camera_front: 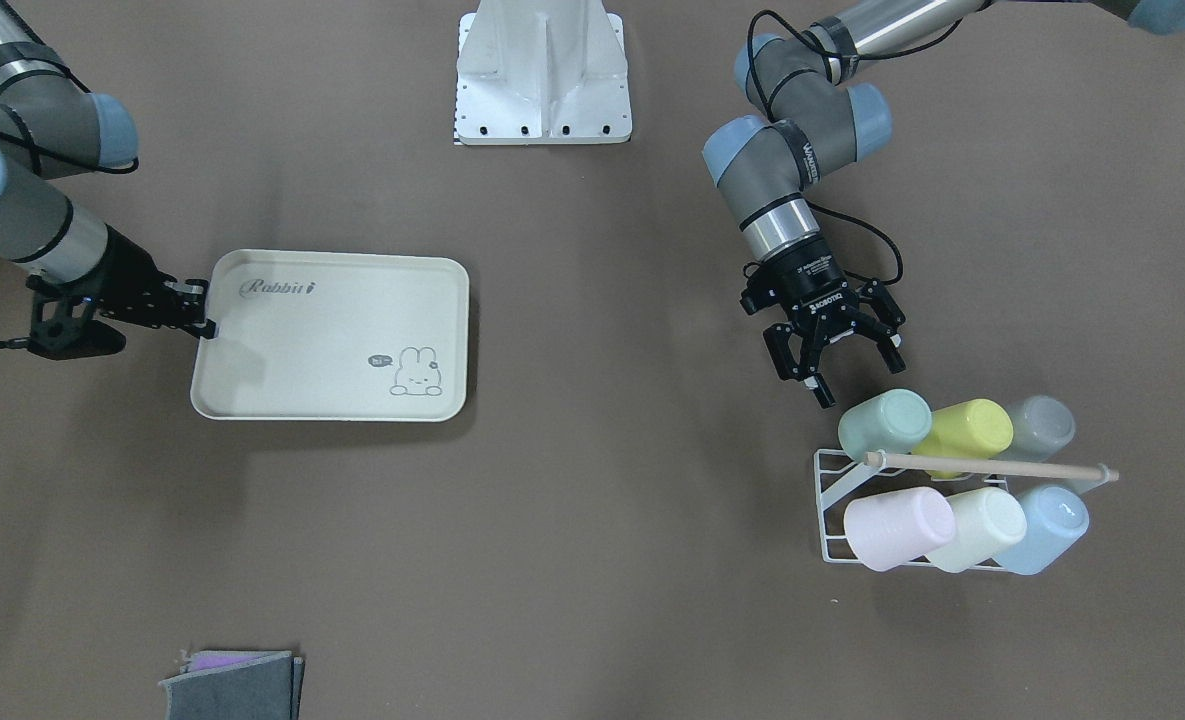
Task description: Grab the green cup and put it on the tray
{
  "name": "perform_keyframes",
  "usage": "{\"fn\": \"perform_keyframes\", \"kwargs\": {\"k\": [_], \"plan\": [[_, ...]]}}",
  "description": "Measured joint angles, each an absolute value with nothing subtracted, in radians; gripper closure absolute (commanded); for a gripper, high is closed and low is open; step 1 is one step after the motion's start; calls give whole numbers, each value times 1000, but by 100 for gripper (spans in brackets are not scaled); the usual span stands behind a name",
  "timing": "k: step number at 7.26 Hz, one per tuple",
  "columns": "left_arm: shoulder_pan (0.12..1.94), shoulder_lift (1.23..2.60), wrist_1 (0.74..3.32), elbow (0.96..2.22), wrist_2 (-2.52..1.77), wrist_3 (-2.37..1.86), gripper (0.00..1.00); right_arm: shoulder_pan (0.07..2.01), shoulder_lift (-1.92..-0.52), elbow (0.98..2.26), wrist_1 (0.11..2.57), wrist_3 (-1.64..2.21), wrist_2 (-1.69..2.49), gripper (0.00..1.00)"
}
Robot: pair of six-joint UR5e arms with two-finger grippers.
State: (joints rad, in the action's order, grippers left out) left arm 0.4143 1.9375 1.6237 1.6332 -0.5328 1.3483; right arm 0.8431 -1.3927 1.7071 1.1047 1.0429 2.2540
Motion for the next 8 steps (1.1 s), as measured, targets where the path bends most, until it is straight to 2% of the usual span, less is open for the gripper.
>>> {"fn": "perform_keyframes", "kwargs": {"k": [3,5,8], "plan": [[437,1936,1682,1576,-531,1353,1,714,-1144,1710,1317,1099,2120,100],[440,1938,1685,1560,-504,1359,1,654,-1062,1695,1333,1156,2060,100],[444,1951,1686,1534,-480,1377,1,642,-965,1604,1332,1166,2042,100]]}}
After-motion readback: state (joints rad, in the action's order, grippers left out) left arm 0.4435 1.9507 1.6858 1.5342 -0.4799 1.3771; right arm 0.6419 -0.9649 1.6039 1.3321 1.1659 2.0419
